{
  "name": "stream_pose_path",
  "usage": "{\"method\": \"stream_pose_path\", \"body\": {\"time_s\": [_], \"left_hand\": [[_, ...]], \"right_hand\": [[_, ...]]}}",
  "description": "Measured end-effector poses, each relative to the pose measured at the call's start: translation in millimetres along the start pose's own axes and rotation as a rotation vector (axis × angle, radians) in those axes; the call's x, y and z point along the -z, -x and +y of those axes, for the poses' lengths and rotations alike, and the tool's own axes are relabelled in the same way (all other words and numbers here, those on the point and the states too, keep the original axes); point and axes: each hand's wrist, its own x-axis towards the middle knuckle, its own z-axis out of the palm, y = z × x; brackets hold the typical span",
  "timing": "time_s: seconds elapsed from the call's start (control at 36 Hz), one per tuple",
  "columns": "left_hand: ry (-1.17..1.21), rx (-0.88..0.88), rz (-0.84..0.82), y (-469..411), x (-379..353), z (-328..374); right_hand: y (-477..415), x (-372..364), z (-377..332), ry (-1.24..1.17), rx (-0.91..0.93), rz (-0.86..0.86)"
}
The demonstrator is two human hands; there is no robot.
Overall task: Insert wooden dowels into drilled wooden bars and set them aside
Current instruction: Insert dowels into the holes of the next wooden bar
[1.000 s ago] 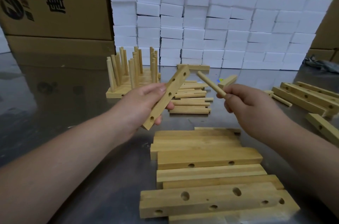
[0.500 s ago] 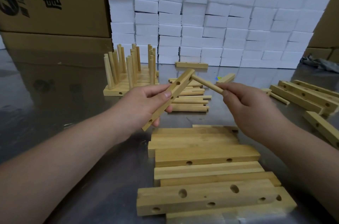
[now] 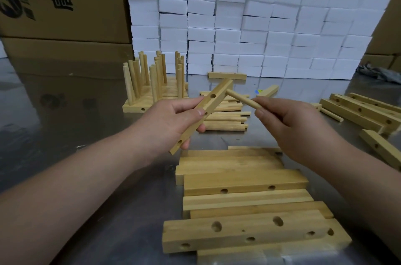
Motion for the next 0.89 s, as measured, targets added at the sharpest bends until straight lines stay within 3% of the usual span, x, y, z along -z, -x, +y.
{"method": "stream_pose_path", "body": {"time_s": [0.19, 0.42, 0.58, 0.75, 0.89], "left_hand": [[-0.073, -0.031, -0.008, 3.7, 0.4, 5.4], [-0.112, -0.065, -0.011, 4.4, 0.4, 9.0], [-0.150, -0.087, 0.012, 5.4, 0.0, 6.6], [-0.172, -0.139, 0.032, 4.6, -1.4, 7.0], [-0.160, -0.110, 0.028, 4.7, -2.3, 5.0]], "right_hand": [[0.0, 4.7, -7.0, 0.194, 0.082, 0.057], [0.9, 4.0, -8.6, 0.154, 0.080, 0.139], [-0.8, -0.7, -7.3, -0.013, -0.059, 0.113], [-0.2, 2.8, -8.9, -0.422, -0.202, 0.072], [-3.8, -1.9, -4.9, -0.487, -0.287, 0.031]]}}
